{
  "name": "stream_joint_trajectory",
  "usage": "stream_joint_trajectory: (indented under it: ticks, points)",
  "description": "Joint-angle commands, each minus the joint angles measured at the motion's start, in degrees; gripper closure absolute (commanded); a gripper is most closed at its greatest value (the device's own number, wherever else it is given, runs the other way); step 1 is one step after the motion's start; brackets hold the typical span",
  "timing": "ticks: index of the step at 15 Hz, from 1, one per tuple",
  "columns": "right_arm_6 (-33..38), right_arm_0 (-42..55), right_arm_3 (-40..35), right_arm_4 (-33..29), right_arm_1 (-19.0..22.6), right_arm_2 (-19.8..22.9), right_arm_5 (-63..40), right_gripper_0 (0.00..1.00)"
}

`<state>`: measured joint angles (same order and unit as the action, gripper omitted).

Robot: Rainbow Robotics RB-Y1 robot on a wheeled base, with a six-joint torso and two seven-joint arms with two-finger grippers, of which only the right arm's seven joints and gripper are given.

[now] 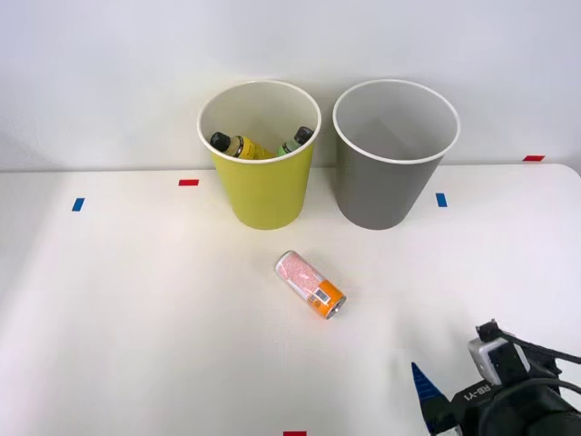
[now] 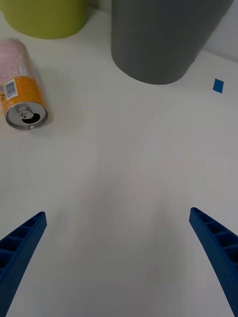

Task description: Put cans in the gray bin, plastic bottles in the light green bin

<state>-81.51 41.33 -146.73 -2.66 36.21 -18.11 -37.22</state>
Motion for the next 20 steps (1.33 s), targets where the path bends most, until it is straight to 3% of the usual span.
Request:
stream_joint_trajectory:
  ticks: [1, 9, 12, 20]
  points:
    - [5.31, -9.25, -2.07, -0.68, 1.40, -5.00, -9.36, 0.00]
    - [18.14, -33.60, -1.98, -1.91, 3.95, -18.71, -33.62, 0.00]
    - [22.36, -42.91, 1.27, -1.30, 3.86, -23.72, -38.45, 0.00]
    - [25.00, -61.81, 14.63, 17.25, 2.72, -25.39, -38.45, 0.00]
